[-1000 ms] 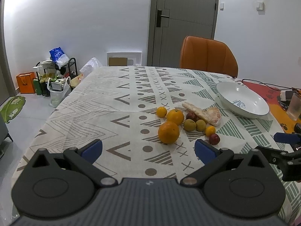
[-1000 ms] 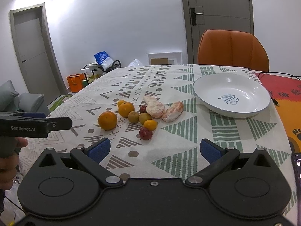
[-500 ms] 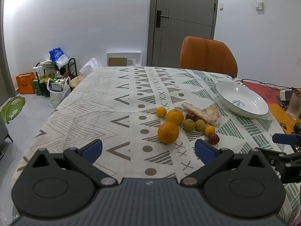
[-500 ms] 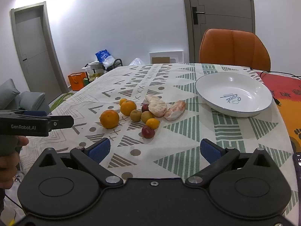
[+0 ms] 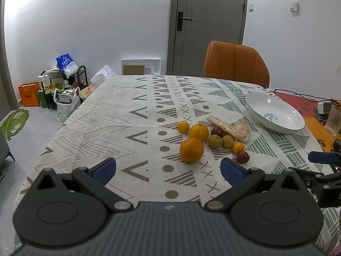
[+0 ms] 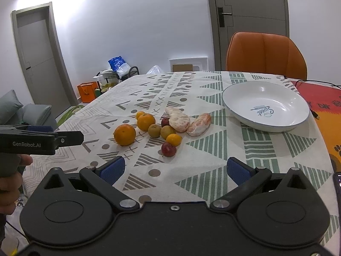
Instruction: Organize fruits
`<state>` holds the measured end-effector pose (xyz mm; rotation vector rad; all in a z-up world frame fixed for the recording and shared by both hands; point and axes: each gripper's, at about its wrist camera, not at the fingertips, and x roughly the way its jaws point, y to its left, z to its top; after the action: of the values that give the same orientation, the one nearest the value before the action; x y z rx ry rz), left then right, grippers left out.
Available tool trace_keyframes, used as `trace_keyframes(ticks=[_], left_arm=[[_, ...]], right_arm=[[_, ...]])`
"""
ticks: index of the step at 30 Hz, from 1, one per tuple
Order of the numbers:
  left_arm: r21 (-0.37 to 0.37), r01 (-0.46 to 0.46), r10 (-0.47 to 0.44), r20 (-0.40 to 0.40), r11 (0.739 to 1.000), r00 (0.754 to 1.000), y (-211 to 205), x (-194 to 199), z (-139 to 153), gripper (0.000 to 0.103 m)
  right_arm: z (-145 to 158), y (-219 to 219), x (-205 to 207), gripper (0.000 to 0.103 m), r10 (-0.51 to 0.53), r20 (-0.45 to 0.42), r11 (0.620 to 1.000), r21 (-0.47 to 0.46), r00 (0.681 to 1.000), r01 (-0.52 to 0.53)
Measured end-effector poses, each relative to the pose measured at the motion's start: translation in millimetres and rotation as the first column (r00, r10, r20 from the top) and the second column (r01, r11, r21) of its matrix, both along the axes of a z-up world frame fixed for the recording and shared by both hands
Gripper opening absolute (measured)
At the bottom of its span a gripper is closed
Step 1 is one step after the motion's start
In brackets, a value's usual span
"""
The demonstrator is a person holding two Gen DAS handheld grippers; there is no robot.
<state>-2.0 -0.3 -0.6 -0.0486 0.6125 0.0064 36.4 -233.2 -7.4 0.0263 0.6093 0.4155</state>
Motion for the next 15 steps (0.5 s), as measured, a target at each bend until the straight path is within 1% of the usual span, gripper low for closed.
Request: trace_keyframes(ticks=[11,15], left_arm=[[-0.001,0.0,0.0,0.001,1.0,1.0,1.3,-0.3,0.1,0.103],[-0.001,-0.018,0.018,0.018,1.0,1.0,3.3,-0.3,-1.1,0.103]], right_arm=[[-0.5,-0.7,1.3,0.103,-0.001,0.0,1.0,0.004,1.0,0.001],[-0.8,-2.2,1.7,0.103,-0.003,-0.001,1.0,0.007,1.0,0.003]])
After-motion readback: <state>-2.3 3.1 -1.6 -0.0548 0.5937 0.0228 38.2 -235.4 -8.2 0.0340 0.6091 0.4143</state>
